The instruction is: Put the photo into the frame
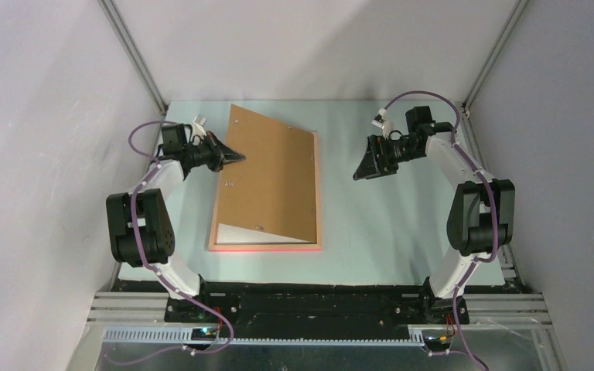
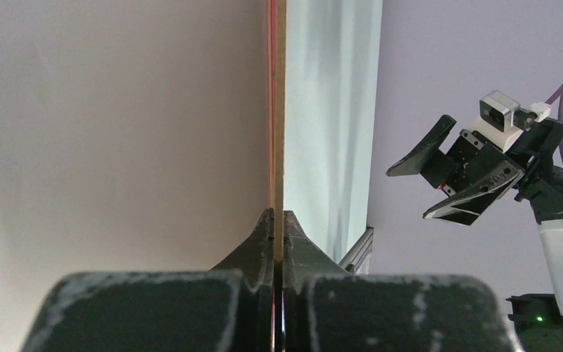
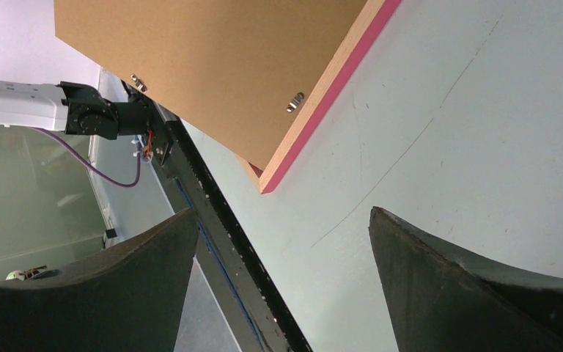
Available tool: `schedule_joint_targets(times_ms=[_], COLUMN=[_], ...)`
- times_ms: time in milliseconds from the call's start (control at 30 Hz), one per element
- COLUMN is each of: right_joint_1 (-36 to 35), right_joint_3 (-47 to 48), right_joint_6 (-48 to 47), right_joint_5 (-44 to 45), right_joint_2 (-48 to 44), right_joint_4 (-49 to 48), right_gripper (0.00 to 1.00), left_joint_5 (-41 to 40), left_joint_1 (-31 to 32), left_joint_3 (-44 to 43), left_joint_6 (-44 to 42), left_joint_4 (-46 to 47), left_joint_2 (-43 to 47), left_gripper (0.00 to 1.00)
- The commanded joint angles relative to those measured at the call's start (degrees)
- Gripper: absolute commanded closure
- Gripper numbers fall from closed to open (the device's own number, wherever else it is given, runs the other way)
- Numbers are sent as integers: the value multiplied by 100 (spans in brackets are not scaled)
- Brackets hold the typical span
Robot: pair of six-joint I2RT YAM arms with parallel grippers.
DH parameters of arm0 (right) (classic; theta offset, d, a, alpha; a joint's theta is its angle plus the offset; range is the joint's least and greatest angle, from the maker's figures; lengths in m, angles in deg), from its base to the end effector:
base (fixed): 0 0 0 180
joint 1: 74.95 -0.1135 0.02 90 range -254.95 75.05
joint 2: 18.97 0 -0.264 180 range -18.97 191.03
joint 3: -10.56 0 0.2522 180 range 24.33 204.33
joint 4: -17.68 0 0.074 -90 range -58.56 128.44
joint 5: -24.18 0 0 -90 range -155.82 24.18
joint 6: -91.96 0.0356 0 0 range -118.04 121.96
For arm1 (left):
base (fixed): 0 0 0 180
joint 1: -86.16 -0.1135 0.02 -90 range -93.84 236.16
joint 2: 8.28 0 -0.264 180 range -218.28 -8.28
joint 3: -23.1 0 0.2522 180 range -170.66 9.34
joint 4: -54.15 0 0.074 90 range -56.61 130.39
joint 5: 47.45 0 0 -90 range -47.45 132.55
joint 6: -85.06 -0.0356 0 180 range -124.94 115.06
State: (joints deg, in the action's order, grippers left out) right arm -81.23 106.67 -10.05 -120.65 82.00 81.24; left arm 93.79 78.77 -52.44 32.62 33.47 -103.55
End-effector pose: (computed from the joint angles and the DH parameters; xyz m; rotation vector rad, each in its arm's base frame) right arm 0.3510 0.0679 0.2634 -0.6292 2.3829 1.2472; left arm 0.3556 0.0181 0.2288 -0.3931 2.2332 -1.2912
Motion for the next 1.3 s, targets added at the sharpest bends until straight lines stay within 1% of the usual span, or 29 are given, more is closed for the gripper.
schedule_joint_targets(times_ms=[0, 500, 867, 1267], right_joint_1=[-31, -26, -31, -31], right_joint_3=[18, 27, 27, 27], right_joint_6=[-6, -19, -33, -41], right_joint_5=[-20, -11, 22, 20], right_joint_2=[33, 28, 35, 54], right_joint_4=[-85, -50, -32, -14], right_gripper=[10, 10, 10, 10], left_joint_5=[287, 318, 314, 364], left_joint_1=[45, 59, 64, 64], left_joint_3=[27, 96, 62, -174], left_joint_6=[181, 153, -5, -21], left_joint_4=[278, 272, 88, -174], left_joint_2=[194, 296, 340, 299], left_gripper=[100, 100, 100, 100])
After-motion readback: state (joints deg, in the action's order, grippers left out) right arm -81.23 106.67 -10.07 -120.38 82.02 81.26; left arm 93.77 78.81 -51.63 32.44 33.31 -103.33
